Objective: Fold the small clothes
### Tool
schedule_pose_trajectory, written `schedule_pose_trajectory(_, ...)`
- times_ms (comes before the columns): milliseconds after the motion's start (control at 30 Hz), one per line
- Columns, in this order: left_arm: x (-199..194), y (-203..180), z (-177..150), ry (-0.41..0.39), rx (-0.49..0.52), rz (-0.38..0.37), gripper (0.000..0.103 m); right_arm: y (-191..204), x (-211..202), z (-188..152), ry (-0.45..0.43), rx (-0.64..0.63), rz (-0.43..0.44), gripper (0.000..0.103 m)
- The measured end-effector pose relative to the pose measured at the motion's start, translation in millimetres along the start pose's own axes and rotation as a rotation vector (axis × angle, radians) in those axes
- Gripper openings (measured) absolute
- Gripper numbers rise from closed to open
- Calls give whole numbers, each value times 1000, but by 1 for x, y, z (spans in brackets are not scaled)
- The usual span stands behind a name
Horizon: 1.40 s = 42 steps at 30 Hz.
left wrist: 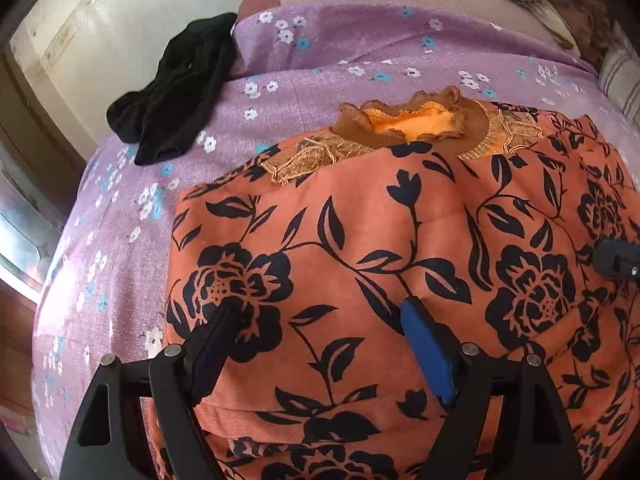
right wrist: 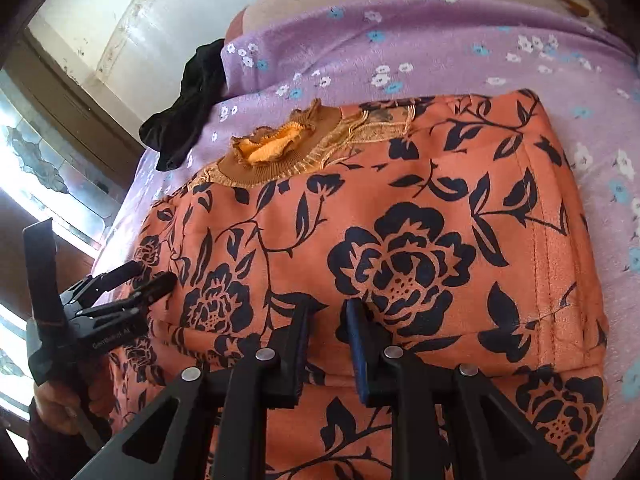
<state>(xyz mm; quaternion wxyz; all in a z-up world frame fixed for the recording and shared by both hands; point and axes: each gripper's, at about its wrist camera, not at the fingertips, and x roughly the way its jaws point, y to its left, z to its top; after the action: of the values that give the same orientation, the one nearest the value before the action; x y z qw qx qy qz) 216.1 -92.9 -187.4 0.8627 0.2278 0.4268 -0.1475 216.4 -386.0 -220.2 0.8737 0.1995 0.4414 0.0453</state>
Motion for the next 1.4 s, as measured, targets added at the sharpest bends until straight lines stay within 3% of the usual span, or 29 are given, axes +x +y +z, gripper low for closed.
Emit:
schedule_pose_trajectory(133, 3, 11, 3, 33, -64, -48, 83, 0, -9, 1, -30, 17, 54, 22)
schedule_pose_trajectory(200, 6, 14, 2, 42, -86, -64, 83, 1, 6, -1, 49, -1, 32, 23)
schedule_pose_trajectory(333, -3, 17, 5, 9, -96, -51, 83, -2, -3, 2, 10, 34, 55, 23)
schedule_pose_trajectory(400, -11, 30, 8, -31, -146, -31, 83, -8, -14, 5, -40, 52, 21, 23)
schedule_pose_trajectory(467, -12, 45, 10, -36, -193, 16, 83, -16, -12, 6, -26, 65, -43, 23)
schedule_pose_trajectory(533, 3, 55, 9, 33, -201, 51, 83, -24, -5, 6, 11, 80, -36, 22)
schedule_pose_trajectory(600, 21, 58, 3, 121, -191, 15, 84, -23, -10, 7, 10, 95, -25, 22)
schedule_pose_trajectory(667, 14, 62, -1, 97, -228, 3, 83, -20, -16, 8, 8, 94, 1, 23)
schedule_pose_trajectory(733, 7, 61, -5, 94, -217, -32, 83, -14, -15, 4, 22, 78, -10, 31)
schedule_pose_trajectory(767, 3, 59, -8, 87, -213, -34, 83, -13, -12, 0, 41, 71, 0, 49)
schedule_pose_trajectory(800, 0, 59, -14, 88, -211, -25, 83, -11, -11, -4, 38, 55, 17, 59)
schedule_pose_trajectory(900, -13, 62, -34, 90, -229, -33, 83, 2, -23, -15, 3, 34, -4, 59)
schedule_pose_trajectory(1000, -32, 67, -55, 84, -255, -30, 83, 11, -31, -38, 78, 13, 45, 59)
schedule_pose_trajectory(1067, -44, 68, -78, 98, -275, -19, 83, 19, -26, -60, 148, -11, -17, 59)
schedule_pose_trajectory(1167, -52, 61, -120, 158, -279, -53, 84, 40, -36, -88, 98, -101, -74, 59)
schedule_pose_trajectory(1333, -95, 38, -165, 71, -159, 10, 84, 62, -58, -140, 89, -174, -125, 59)
schedule_pose_trajectory(1400, -106, 38, -181, 80, -154, -8, 84, 70, -71, -160, 87, -206, -133, 59)
